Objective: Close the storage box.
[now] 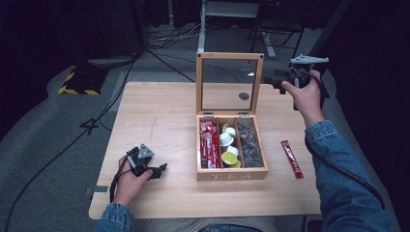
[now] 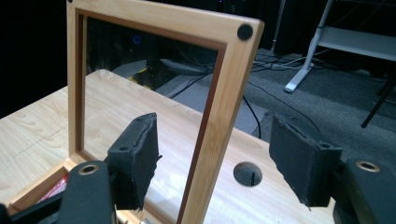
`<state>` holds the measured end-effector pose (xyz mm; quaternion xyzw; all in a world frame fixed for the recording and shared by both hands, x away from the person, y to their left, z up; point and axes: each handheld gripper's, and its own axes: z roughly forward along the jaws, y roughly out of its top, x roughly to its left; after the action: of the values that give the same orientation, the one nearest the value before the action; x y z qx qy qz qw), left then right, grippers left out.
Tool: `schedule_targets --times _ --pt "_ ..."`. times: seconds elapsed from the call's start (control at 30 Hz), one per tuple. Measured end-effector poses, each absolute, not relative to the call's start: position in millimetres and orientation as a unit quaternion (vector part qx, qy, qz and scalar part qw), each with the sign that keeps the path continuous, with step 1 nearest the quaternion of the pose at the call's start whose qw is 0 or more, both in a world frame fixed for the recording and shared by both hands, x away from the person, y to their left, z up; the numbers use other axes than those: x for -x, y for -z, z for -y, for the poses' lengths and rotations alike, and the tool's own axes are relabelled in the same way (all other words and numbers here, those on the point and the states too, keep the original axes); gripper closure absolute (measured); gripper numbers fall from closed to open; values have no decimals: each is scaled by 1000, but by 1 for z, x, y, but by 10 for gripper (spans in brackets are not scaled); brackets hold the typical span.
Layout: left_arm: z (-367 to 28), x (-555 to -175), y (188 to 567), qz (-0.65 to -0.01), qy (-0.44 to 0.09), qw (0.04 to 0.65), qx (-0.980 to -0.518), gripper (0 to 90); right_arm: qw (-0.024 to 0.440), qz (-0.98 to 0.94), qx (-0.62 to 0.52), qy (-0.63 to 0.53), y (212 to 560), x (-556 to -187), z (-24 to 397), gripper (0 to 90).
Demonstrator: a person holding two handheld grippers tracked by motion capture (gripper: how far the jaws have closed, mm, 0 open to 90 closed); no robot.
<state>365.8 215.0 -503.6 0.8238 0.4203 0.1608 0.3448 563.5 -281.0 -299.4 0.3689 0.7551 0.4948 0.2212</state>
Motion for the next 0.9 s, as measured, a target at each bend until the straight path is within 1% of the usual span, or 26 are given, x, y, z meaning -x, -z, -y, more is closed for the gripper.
schedule_targets --times 0.37,0.67,0.9 --pt "-215 -366 503 -421 -163 343 -824 228 213 -759 -360 -499 300 -596 265 331" --pt "-215 -366 503 -422 -164 342 -824 228 199 -760 -360 -503 311 -616 257 330" --pt "-216 -367 503 -421 -165 341 -824 227 179 -757 -360 -516 323 -624 256 331"
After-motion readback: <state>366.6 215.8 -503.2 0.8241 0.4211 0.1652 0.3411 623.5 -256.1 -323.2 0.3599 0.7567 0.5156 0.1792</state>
